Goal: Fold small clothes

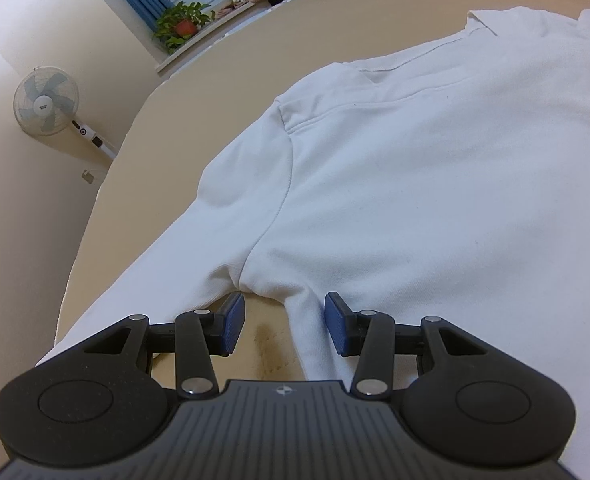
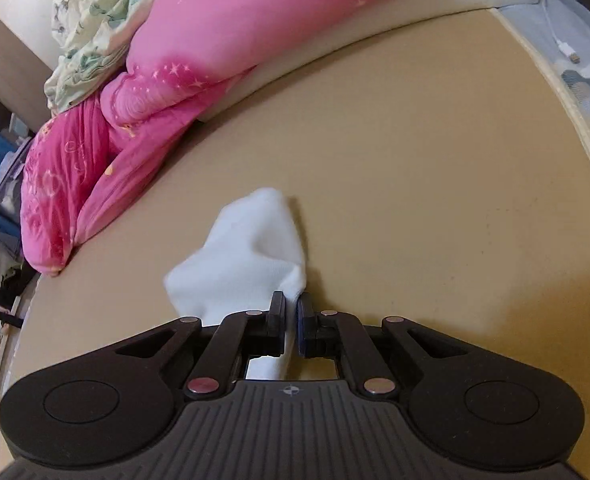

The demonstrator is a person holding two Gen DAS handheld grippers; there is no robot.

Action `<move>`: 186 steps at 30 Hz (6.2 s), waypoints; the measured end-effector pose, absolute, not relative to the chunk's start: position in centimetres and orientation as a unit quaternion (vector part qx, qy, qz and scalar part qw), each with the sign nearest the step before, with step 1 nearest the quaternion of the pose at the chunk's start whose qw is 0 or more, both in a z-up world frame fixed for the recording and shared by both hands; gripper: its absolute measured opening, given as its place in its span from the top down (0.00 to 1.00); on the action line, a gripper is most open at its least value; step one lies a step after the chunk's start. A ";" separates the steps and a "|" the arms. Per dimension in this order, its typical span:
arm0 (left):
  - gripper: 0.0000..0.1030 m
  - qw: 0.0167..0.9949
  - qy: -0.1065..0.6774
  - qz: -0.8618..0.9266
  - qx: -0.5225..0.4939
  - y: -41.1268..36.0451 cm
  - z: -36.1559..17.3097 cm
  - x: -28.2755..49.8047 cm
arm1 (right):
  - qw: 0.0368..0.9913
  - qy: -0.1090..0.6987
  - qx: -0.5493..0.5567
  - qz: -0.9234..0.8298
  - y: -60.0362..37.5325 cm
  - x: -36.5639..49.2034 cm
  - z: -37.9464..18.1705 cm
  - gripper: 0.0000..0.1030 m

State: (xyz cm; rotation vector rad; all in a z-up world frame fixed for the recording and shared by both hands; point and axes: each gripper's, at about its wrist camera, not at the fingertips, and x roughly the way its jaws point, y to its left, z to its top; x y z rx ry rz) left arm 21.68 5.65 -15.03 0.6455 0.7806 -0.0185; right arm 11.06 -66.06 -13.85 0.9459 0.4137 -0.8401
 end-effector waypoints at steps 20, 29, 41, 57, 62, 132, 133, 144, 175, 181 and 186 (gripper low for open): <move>0.52 0.875 0.370 -0.010 0.312 5.7 -15.4 21.7 | 0.792 0.055 0.449 -0.411 -71.9 11.1 -13.0 0.97; 0.50 0.879 0.379 -0.007 0.289 6.4 -14.8 22.3 | 0.753 0.153 0.254 -0.587 -66.5 14.2 -9.2 0.79; 0.49 0.928 0.344 0.044 0.140 10.2 -11.6 27.0 | 0.921 0.339 0.190 0.015 -40.8 29.7 -8.1 0.64; 0.80 0.926 0.377 -0.021 0.004 11.7 -15.0 42.4 | 0.906 0.420 0.027 0.045 -30.4 34.7 -10.8 1.00; 1.00 0.937 0.343 -0.028 -0.058 14.9 -13.2 42.2 | 0.929 0.358 0.086 0.028 -31.0 36.4 -8.2 1.00; 0.92 0.842 0.534 0.060 -0.038 14.8 -7.7 -3.3 | 0.827 0.513 0.211 -0.097 -36.3 -10.4 -6.2 0.94; 0.88 0.854 0.518 0.045 -0.031 14.2 -7.1 -3.5 | 0.839 0.497 0.195 -0.100 -35.8 -10.4 -5.8 0.90; 0.66 0.829 0.560 0.002 -0.004 10.3 -9.3 -1.6 | 0.832 0.520 0.188 -0.034 -33.4 -9.3 -6.8 0.65; 0.24 0.946 0.304 -0.060 0.099 0.7 -0.8 0.8 | 0.831 0.284 0.384 -0.286 -58.6 -6.9 -4.4 0.48; 0.21 0.944 0.261 -0.113 0.163 -1.8 -0.2 6.1 | 0.791 0.284 0.430 -0.328 -60.8 -6.7 -6.9 0.50; 0.30 0.930 0.317 -0.061 0.173 -2.0 -5.8 10.7 | 0.817 0.274 0.405 -0.306 -60.4 -5.3 -6.9 0.57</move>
